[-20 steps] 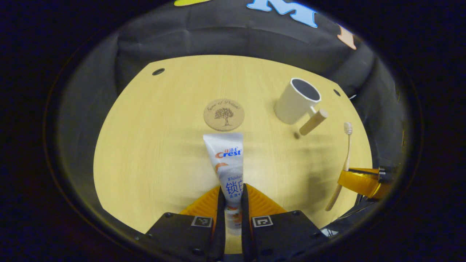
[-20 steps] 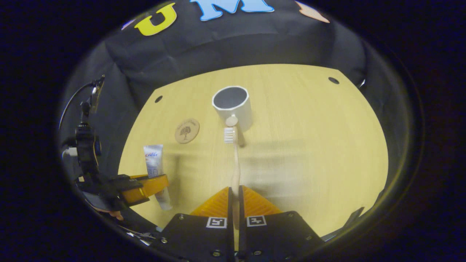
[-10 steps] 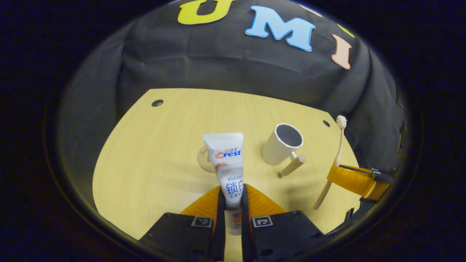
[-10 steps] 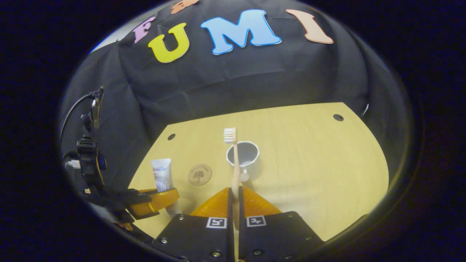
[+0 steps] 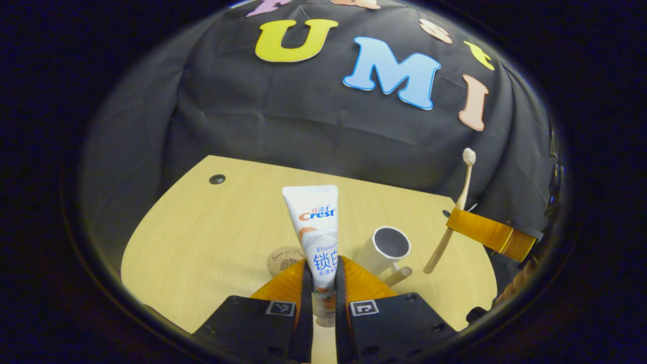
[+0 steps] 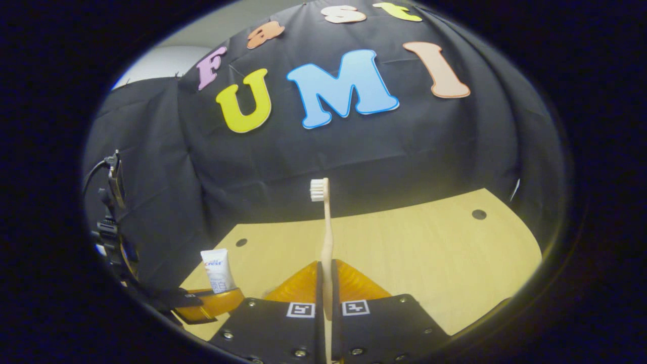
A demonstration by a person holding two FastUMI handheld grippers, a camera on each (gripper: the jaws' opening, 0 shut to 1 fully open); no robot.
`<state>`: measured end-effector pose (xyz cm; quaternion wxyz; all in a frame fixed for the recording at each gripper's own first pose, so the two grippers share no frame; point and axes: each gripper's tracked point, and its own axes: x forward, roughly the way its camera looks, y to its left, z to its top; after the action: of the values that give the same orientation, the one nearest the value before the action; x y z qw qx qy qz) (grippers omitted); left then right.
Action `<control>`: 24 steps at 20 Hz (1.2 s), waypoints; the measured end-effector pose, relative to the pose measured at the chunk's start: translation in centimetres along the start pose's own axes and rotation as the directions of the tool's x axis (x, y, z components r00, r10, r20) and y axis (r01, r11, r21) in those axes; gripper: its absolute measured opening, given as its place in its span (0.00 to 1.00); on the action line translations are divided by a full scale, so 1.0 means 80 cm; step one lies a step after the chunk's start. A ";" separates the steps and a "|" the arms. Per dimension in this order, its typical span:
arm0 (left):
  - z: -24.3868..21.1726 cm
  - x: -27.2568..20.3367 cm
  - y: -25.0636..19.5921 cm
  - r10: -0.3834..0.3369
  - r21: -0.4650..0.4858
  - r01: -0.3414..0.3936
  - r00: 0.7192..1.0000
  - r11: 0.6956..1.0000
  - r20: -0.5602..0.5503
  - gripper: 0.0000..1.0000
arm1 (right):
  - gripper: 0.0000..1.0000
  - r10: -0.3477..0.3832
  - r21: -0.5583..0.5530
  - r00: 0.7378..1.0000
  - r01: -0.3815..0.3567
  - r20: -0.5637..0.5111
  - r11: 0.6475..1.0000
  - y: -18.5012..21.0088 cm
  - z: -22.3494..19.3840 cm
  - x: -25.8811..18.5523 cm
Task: Put the toothbrush and toothpaste on the desktop into the cup, then pick up the cup and place it on the coaster on the desktop.
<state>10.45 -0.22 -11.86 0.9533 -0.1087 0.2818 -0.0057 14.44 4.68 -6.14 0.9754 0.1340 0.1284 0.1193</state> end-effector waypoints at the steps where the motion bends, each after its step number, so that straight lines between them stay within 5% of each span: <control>1: 0.006 0.004 0.001 -0.001 -0.002 0.001 1.000 1.000 0.015 0.25 | 0.05 0.004 -0.011 1.000 -0.004 0.023 1.000 0.001 0.004 0.009; 8: 0.050 0.002 -0.008 -0.014 0.022 0.011 0.993 1.000 0.117 0.25 | 0.05 0.018 -0.120 0.997 -0.008 0.079 0.993 0.000 0.002 0.062; 18: 0.055 0.008 0.002 -0.006 0.005 0.005 0.993 1.000 0.118 0.25 | 0.05 -0.042 -0.173 0.990 0.018 -0.137 0.985 -0.025 -0.093 0.120; 22: 0.051 0.018 0.004 -0.007 -0.001 0.007 0.994 1.000 0.107 0.25 | 0.08 -0.052 -0.206 0.989 0.023 -0.138 0.978 -0.024 -0.090 0.108; 24: 0.051 0.019 0.000 -0.014 0.000 0.014 0.995 1.000 0.102 0.25 | 0.21 -0.053 -0.214 0.990 0.023 -0.133 0.976 -0.026 -0.086 0.103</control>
<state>13.88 0.51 -9.36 0.9664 -0.1112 0.2318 -0.0069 20.63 6.53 -14.92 0.9750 0.0181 0.1844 0.1226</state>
